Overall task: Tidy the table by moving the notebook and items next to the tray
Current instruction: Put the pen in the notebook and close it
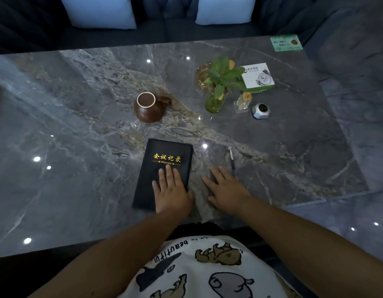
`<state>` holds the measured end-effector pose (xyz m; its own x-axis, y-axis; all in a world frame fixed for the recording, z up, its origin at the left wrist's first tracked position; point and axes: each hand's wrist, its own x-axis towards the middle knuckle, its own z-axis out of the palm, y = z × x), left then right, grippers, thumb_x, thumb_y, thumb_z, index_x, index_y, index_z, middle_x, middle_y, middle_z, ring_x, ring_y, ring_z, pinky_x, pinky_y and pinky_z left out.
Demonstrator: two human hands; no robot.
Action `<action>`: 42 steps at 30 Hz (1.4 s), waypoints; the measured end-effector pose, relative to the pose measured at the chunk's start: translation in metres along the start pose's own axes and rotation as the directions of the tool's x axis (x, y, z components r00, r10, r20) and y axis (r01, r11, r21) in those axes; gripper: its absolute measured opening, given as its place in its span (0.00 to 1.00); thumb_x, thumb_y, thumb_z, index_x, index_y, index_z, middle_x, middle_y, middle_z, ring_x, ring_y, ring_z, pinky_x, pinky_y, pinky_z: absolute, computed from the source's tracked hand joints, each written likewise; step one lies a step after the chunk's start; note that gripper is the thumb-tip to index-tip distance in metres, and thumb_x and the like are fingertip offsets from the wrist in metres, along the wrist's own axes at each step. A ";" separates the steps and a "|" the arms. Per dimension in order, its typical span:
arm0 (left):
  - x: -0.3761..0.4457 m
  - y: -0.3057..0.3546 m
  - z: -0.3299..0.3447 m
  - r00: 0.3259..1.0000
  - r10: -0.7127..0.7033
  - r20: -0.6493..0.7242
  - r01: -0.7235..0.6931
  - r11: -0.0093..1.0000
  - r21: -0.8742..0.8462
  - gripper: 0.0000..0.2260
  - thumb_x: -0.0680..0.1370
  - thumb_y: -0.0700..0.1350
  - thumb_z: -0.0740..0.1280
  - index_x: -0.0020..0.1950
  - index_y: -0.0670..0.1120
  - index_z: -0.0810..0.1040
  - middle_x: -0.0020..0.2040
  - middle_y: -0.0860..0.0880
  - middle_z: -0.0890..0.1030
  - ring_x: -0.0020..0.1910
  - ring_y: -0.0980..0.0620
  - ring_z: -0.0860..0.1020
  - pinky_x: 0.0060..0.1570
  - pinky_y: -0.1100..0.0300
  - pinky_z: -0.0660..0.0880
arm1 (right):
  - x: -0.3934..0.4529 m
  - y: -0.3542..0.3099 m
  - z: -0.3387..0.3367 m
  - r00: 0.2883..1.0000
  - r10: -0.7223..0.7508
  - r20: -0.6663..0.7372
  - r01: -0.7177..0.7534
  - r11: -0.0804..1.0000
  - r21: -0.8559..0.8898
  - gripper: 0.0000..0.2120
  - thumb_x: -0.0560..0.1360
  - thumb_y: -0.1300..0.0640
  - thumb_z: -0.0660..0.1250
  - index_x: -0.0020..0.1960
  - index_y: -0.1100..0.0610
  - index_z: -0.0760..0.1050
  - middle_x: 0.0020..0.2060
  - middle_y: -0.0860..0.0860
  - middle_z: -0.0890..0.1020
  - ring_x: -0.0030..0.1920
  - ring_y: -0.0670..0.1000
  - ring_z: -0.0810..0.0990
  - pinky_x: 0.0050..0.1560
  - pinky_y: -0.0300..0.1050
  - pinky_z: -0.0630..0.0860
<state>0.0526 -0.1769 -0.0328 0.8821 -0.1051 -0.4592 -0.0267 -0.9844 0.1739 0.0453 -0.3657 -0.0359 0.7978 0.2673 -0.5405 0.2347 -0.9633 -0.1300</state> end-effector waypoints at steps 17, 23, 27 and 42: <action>0.001 -0.075 -0.005 0.964 0.266 0.026 -0.263 0.930 0.255 0.31 0.76 0.63 0.37 0.77 0.51 0.42 0.78 0.45 0.40 0.75 0.44 0.34 0.72 0.43 0.38 | 0.000 0.007 -0.018 0.993 0.018 -0.114 0.006 0.977 0.211 0.26 0.77 0.48 0.60 0.72 0.54 0.62 0.74 0.55 0.60 0.73 0.59 0.60 0.69 0.53 0.64; 0.000 -0.069 -0.003 0.971 0.239 0.015 -0.235 0.938 0.254 0.30 0.78 0.63 0.39 0.77 0.50 0.41 0.78 0.44 0.41 0.75 0.42 0.37 0.72 0.43 0.41 | -0.005 0.044 -0.028 0.889 0.362 -0.279 -0.238 0.888 0.393 0.17 0.75 0.54 0.64 0.61 0.60 0.73 0.60 0.60 0.73 0.60 0.62 0.72 0.60 0.52 0.70; -0.003 -0.056 -0.003 0.980 0.198 0.011 -0.196 0.958 0.210 0.30 0.79 0.62 0.42 0.77 0.49 0.41 0.78 0.43 0.41 0.76 0.41 0.38 0.73 0.42 0.44 | 0.001 0.055 -0.027 0.862 0.491 -0.122 -0.393 0.801 0.451 0.15 0.76 0.50 0.63 0.53 0.62 0.74 0.54 0.62 0.77 0.56 0.61 0.75 0.53 0.52 0.73; 0.024 -0.007 -0.046 1.000 -0.019 -0.003 0.019 0.999 -0.038 0.22 0.78 0.62 0.55 0.55 0.45 0.70 0.53 0.43 0.76 0.48 0.42 0.77 0.40 0.52 0.71 | 0.018 0.071 -0.028 0.909 0.405 0.095 -0.405 0.807 0.431 0.15 0.78 0.47 0.59 0.44 0.58 0.73 0.50 0.63 0.81 0.51 0.60 0.80 0.44 0.45 0.67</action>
<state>0.0959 -0.1660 -0.0055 0.8839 -0.0854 -0.4597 0.0080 -0.9803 0.1975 0.0922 -0.4289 -0.0314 0.7677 -0.1496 -0.6231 -0.3727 -0.8952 -0.2443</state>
